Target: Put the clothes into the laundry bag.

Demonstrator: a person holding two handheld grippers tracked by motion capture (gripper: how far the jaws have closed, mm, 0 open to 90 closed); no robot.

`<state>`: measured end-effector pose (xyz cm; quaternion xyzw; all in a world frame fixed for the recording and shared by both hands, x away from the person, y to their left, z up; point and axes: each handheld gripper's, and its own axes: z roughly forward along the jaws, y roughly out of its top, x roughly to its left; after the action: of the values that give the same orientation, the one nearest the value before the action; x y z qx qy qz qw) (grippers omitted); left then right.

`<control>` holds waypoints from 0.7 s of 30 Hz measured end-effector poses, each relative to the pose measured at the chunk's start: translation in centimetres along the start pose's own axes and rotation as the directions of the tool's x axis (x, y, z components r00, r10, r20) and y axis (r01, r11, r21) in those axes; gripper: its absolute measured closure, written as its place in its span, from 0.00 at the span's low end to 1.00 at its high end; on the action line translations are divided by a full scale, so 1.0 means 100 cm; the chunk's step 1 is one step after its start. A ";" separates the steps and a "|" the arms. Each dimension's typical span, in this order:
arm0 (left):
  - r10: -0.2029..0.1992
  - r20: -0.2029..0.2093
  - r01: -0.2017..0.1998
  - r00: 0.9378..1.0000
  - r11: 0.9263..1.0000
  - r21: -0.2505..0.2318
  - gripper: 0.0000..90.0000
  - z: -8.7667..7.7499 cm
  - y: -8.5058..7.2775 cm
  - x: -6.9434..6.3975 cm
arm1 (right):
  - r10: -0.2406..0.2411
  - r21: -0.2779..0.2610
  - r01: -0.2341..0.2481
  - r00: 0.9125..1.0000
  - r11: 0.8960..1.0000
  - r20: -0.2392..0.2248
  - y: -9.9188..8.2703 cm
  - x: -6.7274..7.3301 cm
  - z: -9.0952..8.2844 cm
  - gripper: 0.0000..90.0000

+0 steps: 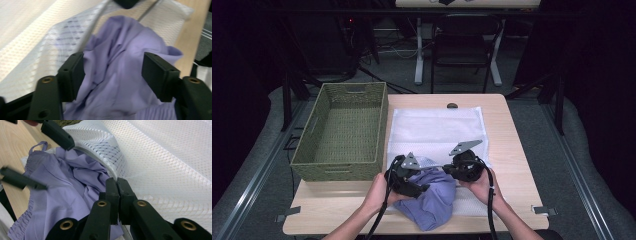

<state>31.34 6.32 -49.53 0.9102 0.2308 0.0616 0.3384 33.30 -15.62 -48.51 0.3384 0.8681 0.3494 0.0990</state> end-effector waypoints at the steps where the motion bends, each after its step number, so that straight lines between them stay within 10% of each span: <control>1: 0.011 0.008 -0.011 1.000 1.000 0.020 0.35 0.003 0.000 -0.002 | -0.001 0.002 0.001 1.000 1.000 -0.001 0.000 0.000 0.000 0.98; 7: 0.056 0.012 -0.057 0.998 0.990 0.128 0.40 0.034 -0.003 -0.008 | -0.004 0.014 0.005 1.000 1.000 -0.006 0.000 0.000 0.003 0.98; 12: 0.049 0.012 -0.050 0.999 0.986 0.161 0.63 0.048 -0.004 -0.007 | -0.002 0.014 0.002 1.000 1.000 -0.009 -0.001 0.000 0.003 0.98; 16: 0.042 -0.015 -0.039 0.999 0.990 0.134 0.89 0.051 -0.006 -0.005 | 0.003 0.015 -0.002 1.000 1.000 -0.008 -0.001 0.000 0.003 0.98; 21: -0.012 -0.060 0.014 0.998 0.999 0.041 0.95 0.037 -0.003 -0.001 | -0.002 -0.002 0.002 1.000 1.000 -0.010 0.002 0.002 -0.002 0.98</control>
<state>32.15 4.25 -52.56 0.9131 0.2481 0.0820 0.3129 33.12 -15.48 -48.21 0.3358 0.8686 0.3516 0.0953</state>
